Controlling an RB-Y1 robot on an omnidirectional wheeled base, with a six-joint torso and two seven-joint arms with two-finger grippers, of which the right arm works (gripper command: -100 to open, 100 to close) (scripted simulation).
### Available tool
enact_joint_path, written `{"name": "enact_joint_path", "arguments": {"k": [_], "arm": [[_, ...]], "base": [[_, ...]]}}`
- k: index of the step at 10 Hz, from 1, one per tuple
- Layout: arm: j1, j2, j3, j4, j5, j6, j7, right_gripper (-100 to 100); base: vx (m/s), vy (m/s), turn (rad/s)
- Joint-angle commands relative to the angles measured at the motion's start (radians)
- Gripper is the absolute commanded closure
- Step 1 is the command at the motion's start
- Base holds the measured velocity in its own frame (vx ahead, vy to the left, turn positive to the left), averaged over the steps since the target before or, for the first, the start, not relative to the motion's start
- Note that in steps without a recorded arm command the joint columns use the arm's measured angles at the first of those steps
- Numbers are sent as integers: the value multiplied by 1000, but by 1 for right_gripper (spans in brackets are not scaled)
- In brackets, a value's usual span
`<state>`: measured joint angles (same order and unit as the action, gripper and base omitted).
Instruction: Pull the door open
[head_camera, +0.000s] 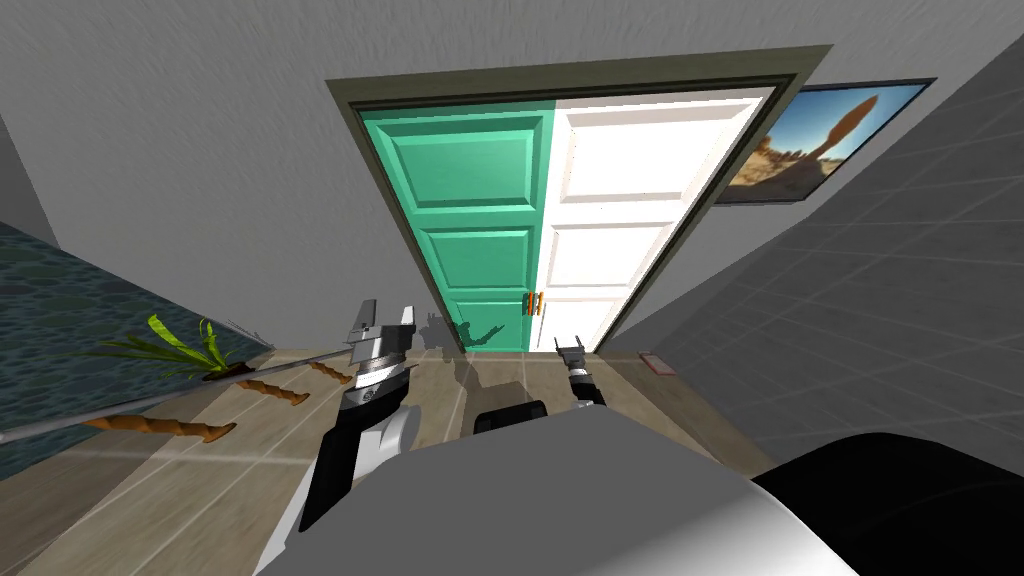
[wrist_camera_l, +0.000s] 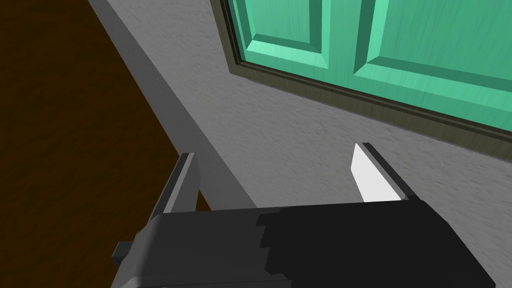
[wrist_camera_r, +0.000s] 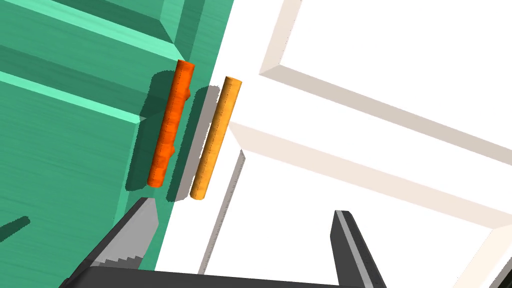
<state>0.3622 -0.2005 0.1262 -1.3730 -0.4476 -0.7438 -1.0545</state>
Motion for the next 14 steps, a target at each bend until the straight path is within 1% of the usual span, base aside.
{"name": "enact_joint_path", "arguments": {"k": [1, 7, 8, 10, 11, 14], "arm": [[-9, -8, 4, 35, -16, -8, -36, -100], [-34, -27, 21, 145, -63, -36, -142, -100], [-42, -32, 26, 177, -77, -44, -173, -100], [-49, -38, 31, 208, -91, -52, -203, -100], [-56, -42, 35, 233, -102, -58, -228, -100], [-69, -49, 42, 277, -122, -69, -272, -100]], "base": [[106, -4, 73], [102, 0, 64], [140, -2, 94], [136, -25, 63], [147, -5, 87], [127, -18, 59]]}}
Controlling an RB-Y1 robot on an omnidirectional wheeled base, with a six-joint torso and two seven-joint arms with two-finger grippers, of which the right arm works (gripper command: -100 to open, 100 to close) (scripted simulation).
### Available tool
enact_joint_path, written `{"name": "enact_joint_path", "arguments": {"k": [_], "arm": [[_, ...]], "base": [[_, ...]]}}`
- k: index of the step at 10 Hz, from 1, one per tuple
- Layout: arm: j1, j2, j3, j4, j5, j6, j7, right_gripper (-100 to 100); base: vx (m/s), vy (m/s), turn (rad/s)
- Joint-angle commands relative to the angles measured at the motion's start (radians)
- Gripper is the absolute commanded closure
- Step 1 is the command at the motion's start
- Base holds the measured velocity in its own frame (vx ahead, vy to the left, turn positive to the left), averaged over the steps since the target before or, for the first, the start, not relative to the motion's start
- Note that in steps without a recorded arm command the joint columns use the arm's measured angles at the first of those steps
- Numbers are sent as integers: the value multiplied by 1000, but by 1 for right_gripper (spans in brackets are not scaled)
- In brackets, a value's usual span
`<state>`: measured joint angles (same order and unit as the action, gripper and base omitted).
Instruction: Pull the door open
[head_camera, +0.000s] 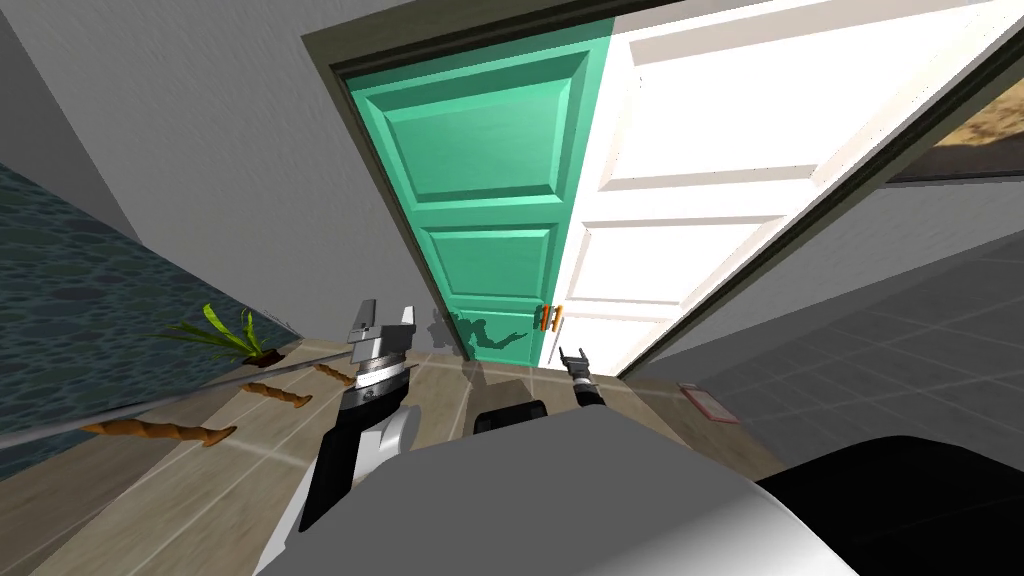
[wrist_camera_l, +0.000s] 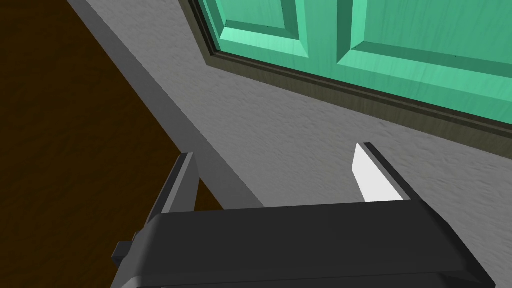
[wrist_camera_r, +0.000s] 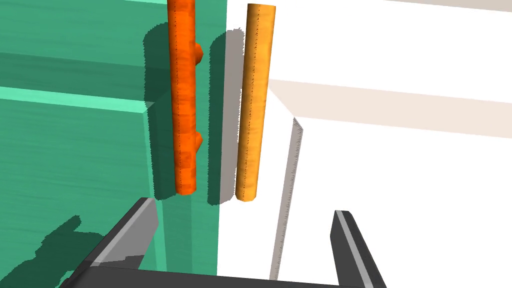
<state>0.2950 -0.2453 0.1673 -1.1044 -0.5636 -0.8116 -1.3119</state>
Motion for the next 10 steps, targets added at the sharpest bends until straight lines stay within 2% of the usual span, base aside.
{"name": "enact_joint_path", "arguments": {"k": [1, 3, 4, 5, 8, 10], "arm": [[-8, -8, 4, 26, -14, -6, -32, -100], [-19, -12, 8, 52, -26, -13, -59, -100], [-13, -11, 6, 39, -22, -8, -48, -100], [8, -19, -2, 54, -28, -10, -53, -100], [44, -36, -21, 80, -39, -12, -59, -100], [53, -41, -27, 86, -42, -13, -60, -100]], "base": [[175, -29, 66], [179, -22, 66], [81, -13, 15], [-90, -7, -107], [-158, -2, -86], [-127, 20, -33]]}}
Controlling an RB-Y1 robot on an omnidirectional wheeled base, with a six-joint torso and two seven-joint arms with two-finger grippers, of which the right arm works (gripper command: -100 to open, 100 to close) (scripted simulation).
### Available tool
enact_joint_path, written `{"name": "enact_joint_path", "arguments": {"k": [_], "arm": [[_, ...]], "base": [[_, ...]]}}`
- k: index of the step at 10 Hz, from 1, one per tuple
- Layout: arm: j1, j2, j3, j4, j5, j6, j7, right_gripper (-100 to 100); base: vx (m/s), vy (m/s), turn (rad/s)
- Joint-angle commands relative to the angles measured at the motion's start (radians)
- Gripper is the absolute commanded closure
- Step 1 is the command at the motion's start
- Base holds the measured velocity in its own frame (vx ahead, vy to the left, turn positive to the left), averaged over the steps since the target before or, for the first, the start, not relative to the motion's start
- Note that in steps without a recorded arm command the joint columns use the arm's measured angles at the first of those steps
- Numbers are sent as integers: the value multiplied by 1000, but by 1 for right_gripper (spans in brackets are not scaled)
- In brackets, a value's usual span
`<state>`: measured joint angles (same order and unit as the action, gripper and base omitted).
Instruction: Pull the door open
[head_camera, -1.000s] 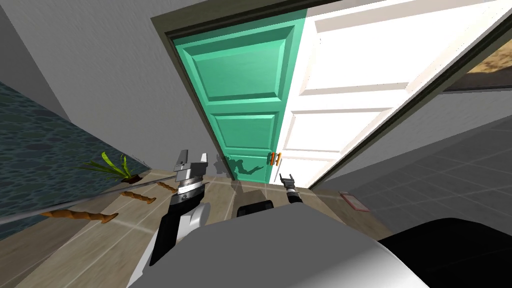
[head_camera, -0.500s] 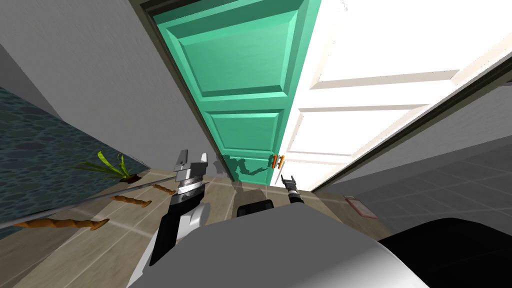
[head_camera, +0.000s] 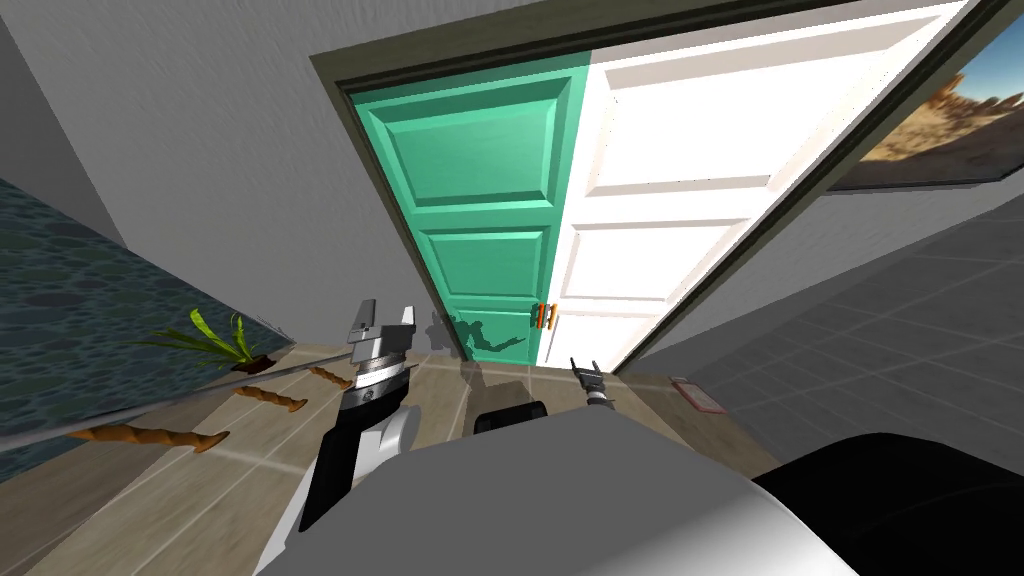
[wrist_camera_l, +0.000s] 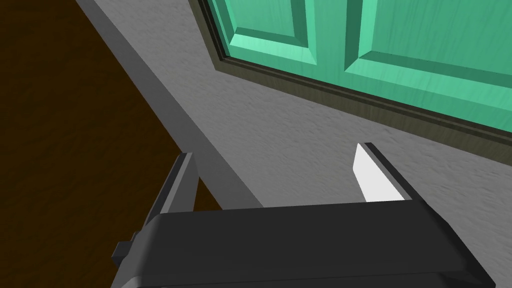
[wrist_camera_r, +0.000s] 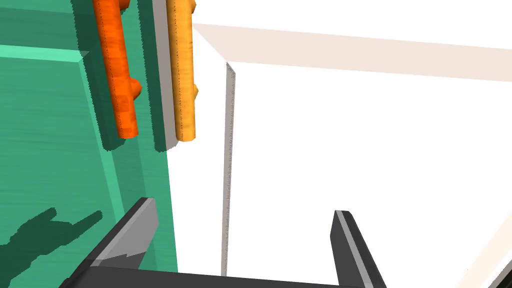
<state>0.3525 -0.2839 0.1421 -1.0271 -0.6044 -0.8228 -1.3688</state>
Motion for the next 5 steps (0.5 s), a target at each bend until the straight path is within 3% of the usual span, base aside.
{"name": "enact_joint_path", "arguments": {"k": [1, 2, 5], "arm": [[22, -17, -18, 30, -10, -4, -8, -100], [22, -17, -18, 30, -10, -4, -8, -100], [60, -40, -44, 61, -25, -8, -17, -100]], "base": [[-118, 22, -100], [-93, 16, -68], [-75, -2, -57]]}}
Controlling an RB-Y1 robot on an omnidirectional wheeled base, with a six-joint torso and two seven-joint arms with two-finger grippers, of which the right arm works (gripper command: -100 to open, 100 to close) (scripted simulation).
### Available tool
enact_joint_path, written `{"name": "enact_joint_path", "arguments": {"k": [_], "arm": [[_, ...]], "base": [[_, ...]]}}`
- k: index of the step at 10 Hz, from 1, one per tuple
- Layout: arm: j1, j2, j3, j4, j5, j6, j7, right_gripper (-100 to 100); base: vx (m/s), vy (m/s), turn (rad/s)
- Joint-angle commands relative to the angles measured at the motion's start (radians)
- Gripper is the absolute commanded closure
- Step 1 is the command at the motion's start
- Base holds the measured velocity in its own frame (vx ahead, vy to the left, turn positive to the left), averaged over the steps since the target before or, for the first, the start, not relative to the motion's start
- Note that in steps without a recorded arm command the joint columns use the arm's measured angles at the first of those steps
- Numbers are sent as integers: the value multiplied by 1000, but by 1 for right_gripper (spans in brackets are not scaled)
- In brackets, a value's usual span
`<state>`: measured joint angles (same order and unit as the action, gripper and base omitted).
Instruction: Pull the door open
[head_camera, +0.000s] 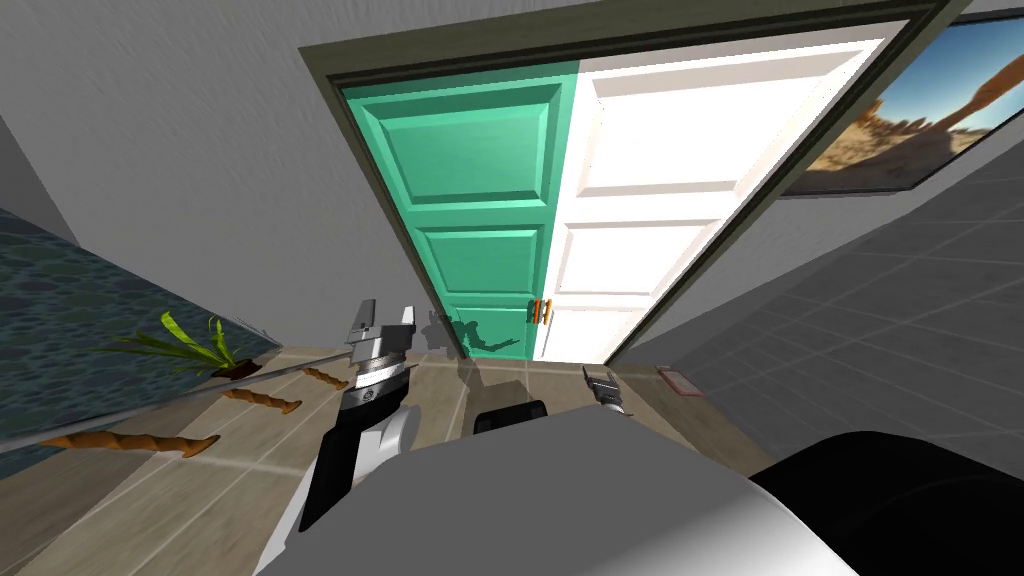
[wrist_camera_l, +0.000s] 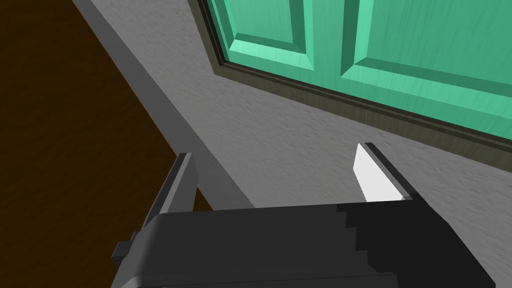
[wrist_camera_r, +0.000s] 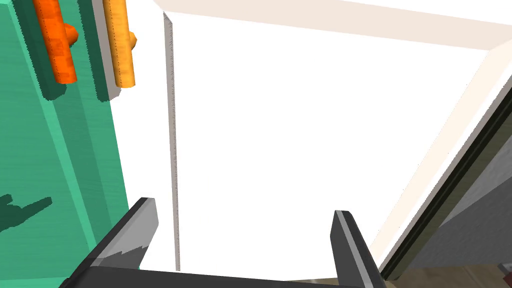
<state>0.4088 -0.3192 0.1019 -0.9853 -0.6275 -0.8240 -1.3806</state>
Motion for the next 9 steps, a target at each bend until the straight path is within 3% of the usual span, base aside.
{"name": "enact_joint_path", "arguments": {"k": [1, 6, 7, 9], "arm": [[14, -12, -12, 29, -7, -8, -8, -100], [62, -51, -55, 80, -31, -16, -27, -100], [63, -63, -67, 95, -38, -20, -39, -100], [50, -65, -66, 95, -39, -21, -44, -100]], "base": [[-93, 1, -65], [-48, 3, -43], [109, 2, 54], [147, -20, 71]]}}
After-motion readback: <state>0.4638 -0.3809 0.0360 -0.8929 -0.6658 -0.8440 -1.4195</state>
